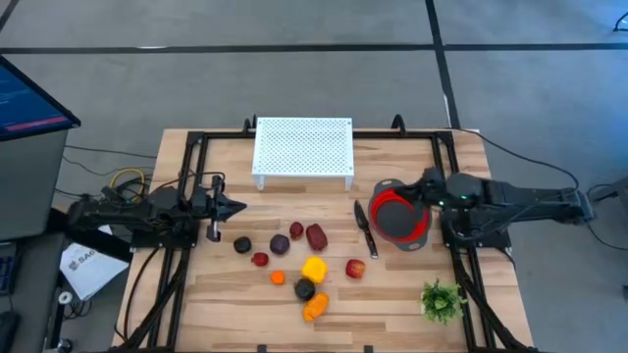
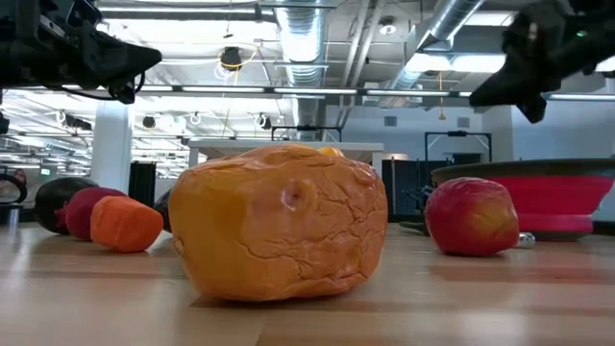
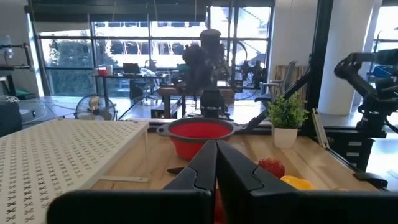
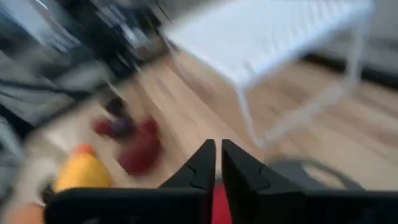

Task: Pick & Place Fruit
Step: Put the strainer bowl on the shelf

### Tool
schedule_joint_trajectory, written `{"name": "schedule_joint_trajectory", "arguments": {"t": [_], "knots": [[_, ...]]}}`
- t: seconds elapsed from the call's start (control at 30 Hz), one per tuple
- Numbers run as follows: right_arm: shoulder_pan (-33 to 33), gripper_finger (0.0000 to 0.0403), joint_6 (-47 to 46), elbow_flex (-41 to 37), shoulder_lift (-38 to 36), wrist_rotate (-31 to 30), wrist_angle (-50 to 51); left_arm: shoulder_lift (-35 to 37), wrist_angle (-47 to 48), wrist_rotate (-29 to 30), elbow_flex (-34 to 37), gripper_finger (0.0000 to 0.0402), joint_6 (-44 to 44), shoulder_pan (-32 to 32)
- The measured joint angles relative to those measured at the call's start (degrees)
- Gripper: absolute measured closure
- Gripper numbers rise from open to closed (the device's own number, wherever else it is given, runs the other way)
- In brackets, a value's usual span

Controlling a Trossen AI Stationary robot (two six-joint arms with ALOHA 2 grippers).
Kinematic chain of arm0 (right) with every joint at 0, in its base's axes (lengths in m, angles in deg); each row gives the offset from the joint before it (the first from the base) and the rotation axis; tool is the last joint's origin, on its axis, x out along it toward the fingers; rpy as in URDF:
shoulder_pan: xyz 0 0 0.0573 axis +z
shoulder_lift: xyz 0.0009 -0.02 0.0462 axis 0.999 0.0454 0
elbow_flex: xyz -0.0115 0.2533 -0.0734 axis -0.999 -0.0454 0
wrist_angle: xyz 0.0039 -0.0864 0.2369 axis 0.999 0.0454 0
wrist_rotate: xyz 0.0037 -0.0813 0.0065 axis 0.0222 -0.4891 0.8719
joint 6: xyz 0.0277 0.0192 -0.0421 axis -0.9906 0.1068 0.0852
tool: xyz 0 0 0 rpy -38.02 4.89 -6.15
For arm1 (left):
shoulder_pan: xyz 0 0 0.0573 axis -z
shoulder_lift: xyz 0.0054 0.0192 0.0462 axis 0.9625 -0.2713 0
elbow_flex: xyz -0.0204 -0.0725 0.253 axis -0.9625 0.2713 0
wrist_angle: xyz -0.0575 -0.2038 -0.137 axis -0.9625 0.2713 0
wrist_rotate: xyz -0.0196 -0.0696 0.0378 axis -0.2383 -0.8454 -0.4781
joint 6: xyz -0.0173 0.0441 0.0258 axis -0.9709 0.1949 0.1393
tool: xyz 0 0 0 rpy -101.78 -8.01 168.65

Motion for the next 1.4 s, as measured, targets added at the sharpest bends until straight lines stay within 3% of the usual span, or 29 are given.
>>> {"name": "schedule_joint_trajectory", "arguments": {"t": [0.37,0.5,0.63,0.87,1.07,1.4], "knots": [[-7.78,0.0229,-3.14,23.39,29.08,0.22,34.41,-9.01,-2.19,0.00,0.01,0.0398,-2.54,0.00],[-12.25,0.0199,1.43,27.70,38.52,3.26,41.57,-12.21,-4.45,0.04,-0.02,0.0398,-3.95,0.00],[-16.28,0.0189,7.79,28.78,46.63,4.09,42.01,-14.94,-6.77,0.01,0.00,0.0398,-4.07,0.01],[-21.17,0.0203,15.59,28.78,55.89,4.73,41.57,-18.50,-10.02,-0.02,0.00,0.0398,-5.60,0.02],[-22.82,0.0233,19.14,28.78,59.40,6.38,41.10,-20.02,-12.10,-0.02,-0.02,0.0398,-5.68,0.02],[-22.70,0.0353,22.19,28.78,60.29,9.67,40.56,-20.10,-12.35,-0.04,-0.02,0.0398,-8.20,0.02]]}}
